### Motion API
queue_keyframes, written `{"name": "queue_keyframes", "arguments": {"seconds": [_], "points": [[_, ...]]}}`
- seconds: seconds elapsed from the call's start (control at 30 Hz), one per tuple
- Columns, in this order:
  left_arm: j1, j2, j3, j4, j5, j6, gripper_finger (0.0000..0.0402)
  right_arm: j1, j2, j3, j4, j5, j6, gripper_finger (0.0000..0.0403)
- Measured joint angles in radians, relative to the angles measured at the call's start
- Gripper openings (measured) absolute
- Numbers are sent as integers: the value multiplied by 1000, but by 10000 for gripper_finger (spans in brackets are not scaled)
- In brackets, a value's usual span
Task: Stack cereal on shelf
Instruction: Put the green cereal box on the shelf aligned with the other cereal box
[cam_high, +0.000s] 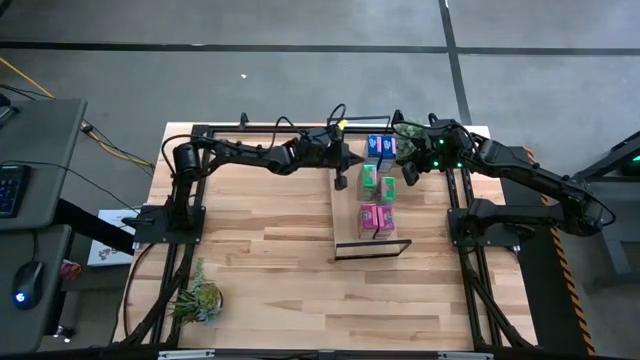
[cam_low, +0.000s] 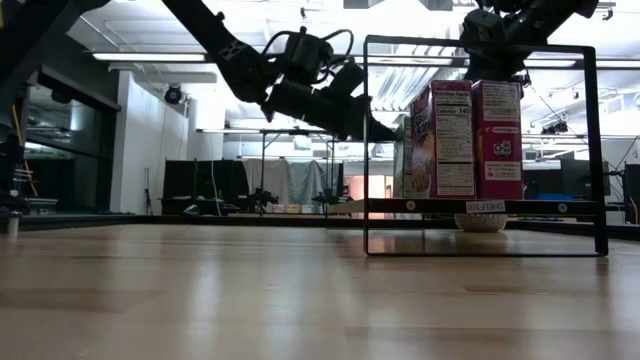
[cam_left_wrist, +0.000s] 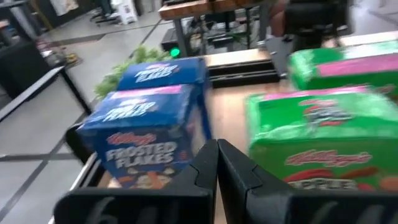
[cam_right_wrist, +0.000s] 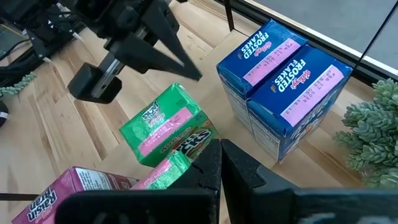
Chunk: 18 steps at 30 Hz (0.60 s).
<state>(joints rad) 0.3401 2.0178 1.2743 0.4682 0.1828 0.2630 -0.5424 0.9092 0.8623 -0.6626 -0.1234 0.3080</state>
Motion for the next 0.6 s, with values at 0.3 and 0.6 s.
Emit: {"name": "queue_keyframes", "arguments": {"seconds": [0.3, 0.6], "points": [[-1, 0, 0, 7, 102, -27, 0, 0, 0, 0, 2, -2, -1, 0], [-3, -1, 0, 0, 128, -33, 0, 0, 0, 0, 2, -4, -2, 0]]}}
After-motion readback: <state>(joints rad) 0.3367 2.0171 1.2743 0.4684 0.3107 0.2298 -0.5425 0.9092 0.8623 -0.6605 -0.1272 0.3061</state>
